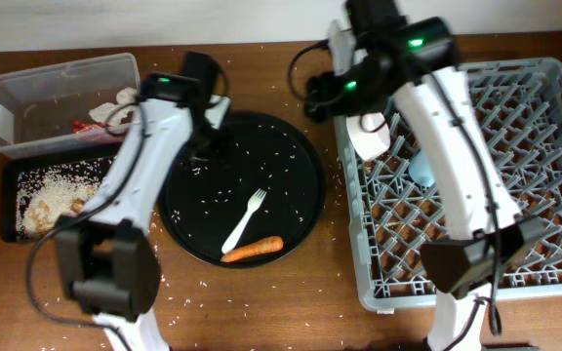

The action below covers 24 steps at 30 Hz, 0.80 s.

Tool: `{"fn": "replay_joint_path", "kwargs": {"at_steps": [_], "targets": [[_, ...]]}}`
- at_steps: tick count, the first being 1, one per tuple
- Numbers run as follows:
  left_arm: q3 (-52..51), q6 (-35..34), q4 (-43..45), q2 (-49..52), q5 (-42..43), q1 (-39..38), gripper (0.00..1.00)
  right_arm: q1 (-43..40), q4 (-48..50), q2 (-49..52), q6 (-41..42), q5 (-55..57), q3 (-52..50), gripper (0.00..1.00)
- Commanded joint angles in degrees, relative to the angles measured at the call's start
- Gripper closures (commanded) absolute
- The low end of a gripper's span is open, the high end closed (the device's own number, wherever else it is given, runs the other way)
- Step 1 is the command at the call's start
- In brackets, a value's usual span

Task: Sort waste into correct bins and load items into the dishwasher rack
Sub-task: 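Reach the left gripper down to the orange carrot on the round tray, then lift the carrot and drop it onto the black rice tray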

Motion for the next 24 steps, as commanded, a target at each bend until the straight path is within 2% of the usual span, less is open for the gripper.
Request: {"fn": "replay_joint_path", "kwargs": {"at_steps": [1,2,4,7,10,15,18,24], "targets": [[-1.22,11.85,-3.93,-3.02,7.78,-1.79,0.34,0.11,-1.51,1.33,2.80,5.03,0.59,0.22],[-3.78,16.74,-6.91,-3.02,7.98,-3.96,0.34,-1.51,-2.36,1.20,2.75,6.49,0.61,0.21],[-10.49,18.99,-6.80,-3.04,7.98,-8.66,0.34,-5.16,-3.45,1.20,2.58,6.40,0.61,0.21],[-19.45,20.24,-2.23,-3.04,7.93,-15.23,0.36,-10.23,-5.73,1.20,1.60,6.45,0.61,0.21],[-23.47,20.22,1.68,-3.04,7.56,-18.32,0.39,-12.41,-7.23,1.20,-0.28,6.49,0.61,0.21],[-29.14,20.44,8.87,-3.02,7.30,-18.56,0.39,-12.35,-8.13,1.20,-1.84,6.47,0.61,0.21],[-30.64,20.41,11.85,-3.02,5.35,-18.62,0.43,-12.35,-8.24,1.20,-1.84,6.47,0.61,0.21],[-32.68,20.85,15.76,-2.97,4.46,-18.38,0.59,-12.35,-8.70,1.20,-2.25,6.47,0.61,0.22]]}}
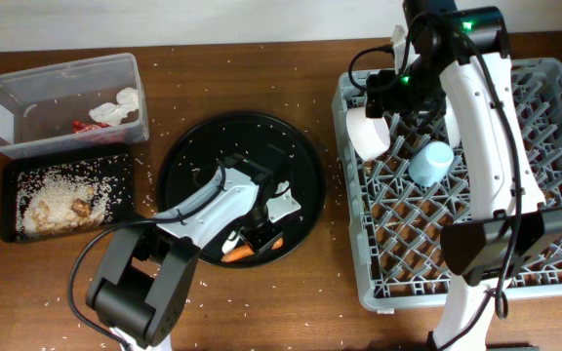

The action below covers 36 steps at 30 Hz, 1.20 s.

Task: Sort waste into correct bins and load items into the dishwasher rack
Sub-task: 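Lift the carrot and drop it onto the black rice tray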

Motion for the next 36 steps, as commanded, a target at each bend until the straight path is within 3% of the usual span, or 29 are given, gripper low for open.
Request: {"fn": "replay_joint_path", "kwargs": {"at_steps": [1,3,7,11,14,19,23,29,33,36], "targets": [[-2.12,0.76,2.12,-0.24,-1.44,0.17,0.60,-0.04,-0.17,-0.13,-0.92,0.50,0.61,0.22],[-3.52,0.76,3.74,-0.24,-1.44,0.17,0.63,-0.04,-0.20,-0.13,-1.05,0.50,0.61,0.22],[-3.54,0.74,4.11,-0.26,-1.46,0.28,0.99,-0.04,-0.17,-0.13,-1.05,0.50,0.59,0.22],[0.00,0.74,1.27,-0.26,-1.77,0.28,1.00,-0.04,-0.15,-0.13,-1.05,0.50,0.61,0.22],[9.60,-0.07,-5.11,-0.66,-2.99,0.63,1.00,-0.04,-0.15,-0.13,-1.05,0.50,0.61,0.22],[25.90,-7.69,-14.38,-2.05,-5.99,4.68,0.99,-0.04,0.28,-0.13,-1.05,0.48,0.61,0.21],[27.54,-24.35,-13.64,-6.91,-16.28,16.02,1.00,-0.04,0.79,-0.13,-1.05,0.48,0.61,0.21],[26.60,-40.54,-8.44,-8.22,-16.28,40.59,1.00,-0.04,2.45,-0.13,-1.01,0.46,0.61,0.21],[20.94,-50.31,1.77,-8.15,-16.26,50.66,1.00,-0.04,3.37,-0.13,-0.98,0.44,0.61,0.21],[10.36,-59.12,13.40,-7.96,-16.26,54.45,1.00,-0.04,3.54,-0.11,-0.98,0.42,0.61,0.21]]}}
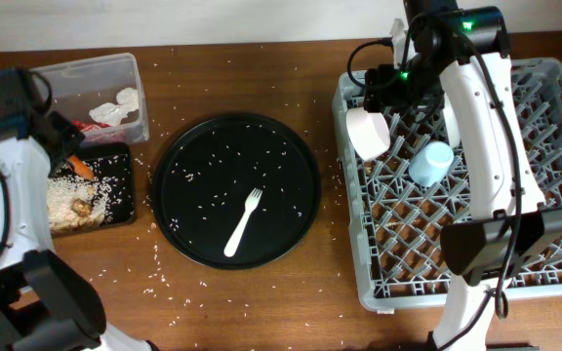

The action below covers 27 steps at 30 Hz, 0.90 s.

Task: Sort waste into correct bins and load items into the dishwasher rack
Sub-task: 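Lift the carrot and drop it onto the black rice tray, then grasp the white plastic fork with the right gripper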

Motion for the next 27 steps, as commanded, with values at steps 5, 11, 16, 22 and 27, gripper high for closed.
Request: {"fn": "replay_joint_path", "kwargs": {"at_steps": [5,11,16,22,27], "targets": [[-25.07,-15.43,26.60,-0.68,-3.06,3.85,0.94,-0.04,0.46,-0.13,-0.17,0.26,0.61,0.21],[-28.33,-9.81,33.31,-0.83,-2.40,3.82,0.41,0.42,0.70,-0.13,-0.20,0.26,0.61,0.24],[-26.88,5.40,34.91,-5.88,10.40,3.85,0.21,6.82,3.39,-0.15,0.76,-4.48,0.61,0.43],[-24.79,6.86,21.62,-19.45,13.60,3.78,0.15,25.66,9.94,7.02,22.64,1.77,-3.58,0.38],[-24.81,7.19,18.69,-19.52,13.55,1.95,0.15,33.86,14.97,14.23,36.35,1.05,-12.04,0.17]]}}
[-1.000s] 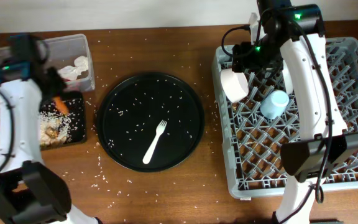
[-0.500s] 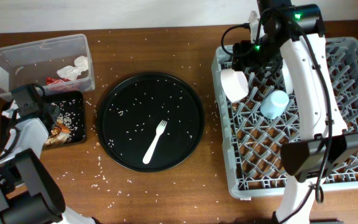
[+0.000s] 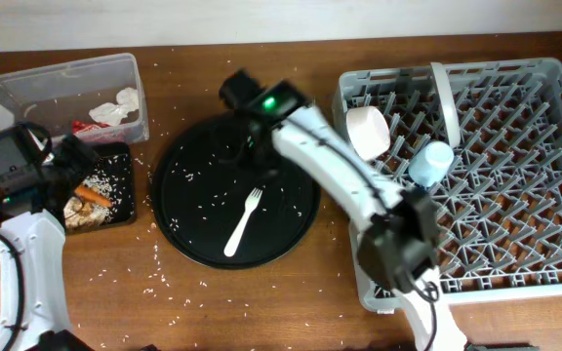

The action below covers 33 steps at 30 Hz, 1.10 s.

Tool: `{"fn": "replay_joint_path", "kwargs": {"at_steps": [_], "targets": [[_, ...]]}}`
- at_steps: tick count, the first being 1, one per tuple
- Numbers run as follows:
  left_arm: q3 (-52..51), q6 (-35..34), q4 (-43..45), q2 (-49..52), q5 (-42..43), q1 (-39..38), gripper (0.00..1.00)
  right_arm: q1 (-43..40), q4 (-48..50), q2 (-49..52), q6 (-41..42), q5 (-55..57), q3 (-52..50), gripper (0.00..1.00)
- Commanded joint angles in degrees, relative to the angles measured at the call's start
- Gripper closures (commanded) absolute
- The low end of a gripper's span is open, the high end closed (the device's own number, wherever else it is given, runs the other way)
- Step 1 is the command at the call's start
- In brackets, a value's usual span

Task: Sort waste into correct bins and load items into the dishwasher rack
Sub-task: 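Grasp the white plastic fork with the right gripper, then carry the fork right and insert it upright into the rack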

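A white plastic fork (image 3: 242, 222) lies on the round black plate (image 3: 193, 234), which is dotted with rice grains. My right gripper (image 3: 249, 148) hangs open over the plate's far part, above and behind the fork, holding nothing. An orange carrot (image 3: 93, 194) lies in the black food-waste tray (image 3: 123, 166) on the rice. My left gripper (image 3: 74, 156) stands open just above that tray's far edge, apart from the carrot. In the grey dishwasher rack (image 3: 515, 283) sit a white bowl (image 3: 367, 132), a pale blue cup (image 3: 429, 164) and a white plate (image 3: 444, 97) standing on edge.
A clear plastic bin (image 3: 8, 97) at the back left holds crumpled paper and a red wrapper. Rice grains are scattered over the wooden table around the plate. The right arm stretches from the rack's front left corner across to the plate.
The carrot left my left gripper and now lies in the black tray. My right gripper has gone from the rack's back left to over the black plate, uncovering a white plate on edge in the rack.
First my left gripper was at the plate's far left, with carrot and fork on the plate, and my right held something white at the rack. Then the left was at the carrot. Then it held the carrot over the tray, where it now lies.
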Motion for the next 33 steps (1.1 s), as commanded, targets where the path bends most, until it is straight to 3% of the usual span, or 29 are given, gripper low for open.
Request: {"fn": "replay_joint_path", "kwargs": {"at_steps": [1,8,12,15,19,24,28,31,33], "targets": [[0.63,1.18,-0.66,0.33,0.79,-1.22,0.15,2.69,3.65,2.19,6.67,-0.50,-3.98,0.14],[0.61,1.16,-0.90,0.33,0.81,-1.27,0.15,2.19,13.00,5.11,9.92,-5.79,-12.61,0.15],[0.61,1.16,-0.92,0.33,0.81,-1.27,0.14,1.68,15.56,7.39,10.27,-8.41,-12.61,0.25],[0.61,1.16,-0.90,0.33,0.81,-1.27,0.14,-0.39,16.50,9.07,10.29,-11.85,-12.61,0.39],[0.61,1.16,-0.92,0.33,0.83,-1.27,0.14,-0.85,17.53,9.38,10.29,-12.24,-12.61,0.71],[0.61,1.14,-1.29,0.33,0.81,-1.27,0.14,-1.51,17.62,9.38,9.99,-13.79,-12.55,0.96],[0.61,1.14,-1.29,0.33,0.81,-1.27,0.14,-3.23,17.64,9.11,5.20,-16.72,-10.82,0.96],[0.61,1.14,-1.29,0.33,0.81,-1.27,0.13,-5.25,13.35,6.99,-3.82,-14.01,-4.42,0.96],[0.61,1.14,-1.29,0.33,0.81,-1.27,0.01,-6.97,5.95,3.80,-14.38,-8.48,3.69,0.96]]}}
